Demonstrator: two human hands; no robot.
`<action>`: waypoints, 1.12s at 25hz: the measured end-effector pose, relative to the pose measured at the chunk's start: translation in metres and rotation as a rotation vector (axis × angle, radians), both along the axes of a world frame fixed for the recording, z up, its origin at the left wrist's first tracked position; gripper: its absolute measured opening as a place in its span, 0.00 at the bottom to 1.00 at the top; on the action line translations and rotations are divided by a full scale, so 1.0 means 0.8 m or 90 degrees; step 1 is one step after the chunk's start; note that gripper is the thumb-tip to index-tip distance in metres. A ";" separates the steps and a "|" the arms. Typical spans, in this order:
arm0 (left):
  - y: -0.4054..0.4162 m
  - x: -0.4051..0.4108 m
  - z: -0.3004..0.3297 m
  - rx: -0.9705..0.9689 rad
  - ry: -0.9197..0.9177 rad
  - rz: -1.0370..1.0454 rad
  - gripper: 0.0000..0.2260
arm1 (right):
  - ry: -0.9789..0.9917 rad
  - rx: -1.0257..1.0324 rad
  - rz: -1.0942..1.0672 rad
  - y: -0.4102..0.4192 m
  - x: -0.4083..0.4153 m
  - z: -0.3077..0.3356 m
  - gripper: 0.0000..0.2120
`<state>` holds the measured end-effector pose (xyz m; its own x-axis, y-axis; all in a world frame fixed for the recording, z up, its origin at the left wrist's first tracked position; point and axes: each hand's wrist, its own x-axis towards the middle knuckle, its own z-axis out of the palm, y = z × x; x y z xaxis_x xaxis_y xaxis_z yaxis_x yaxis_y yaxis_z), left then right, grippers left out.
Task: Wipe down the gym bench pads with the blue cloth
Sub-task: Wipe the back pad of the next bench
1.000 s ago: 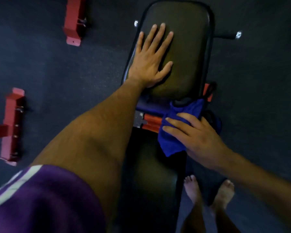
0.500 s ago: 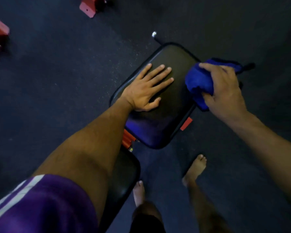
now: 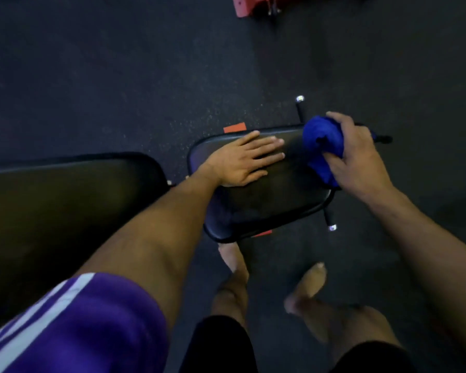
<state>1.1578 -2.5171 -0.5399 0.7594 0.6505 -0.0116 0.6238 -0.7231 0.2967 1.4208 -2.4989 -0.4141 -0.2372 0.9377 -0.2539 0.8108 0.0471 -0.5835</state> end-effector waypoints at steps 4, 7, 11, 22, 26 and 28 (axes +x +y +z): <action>-0.121 0.053 0.017 -0.153 0.014 0.756 0.29 | 0.042 -0.063 0.137 0.058 -0.011 0.016 0.29; -0.131 0.136 0.017 -0.210 0.081 0.997 0.34 | 0.053 -0.092 0.320 0.123 -0.046 0.000 0.24; -0.115 0.149 -0.008 -0.172 0.105 1.064 0.36 | 0.050 -0.074 0.581 0.196 -0.139 -0.032 0.24; -0.127 0.152 -0.015 -0.066 0.052 1.079 0.31 | -0.149 -0.096 1.215 0.091 -0.384 -0.108 0.11; -0.126 0.154 -0.016 -0.025 0.046 1.099 0.28 | -0.111 -0.148 1.300 0.071 -0.388 -0.123 0.09; -0.125 0.161 -0.015 -0.035 0.050 1.114 0.26 | -0.117 -0.114 1.392 0.058 -0.395 -0.126 0.10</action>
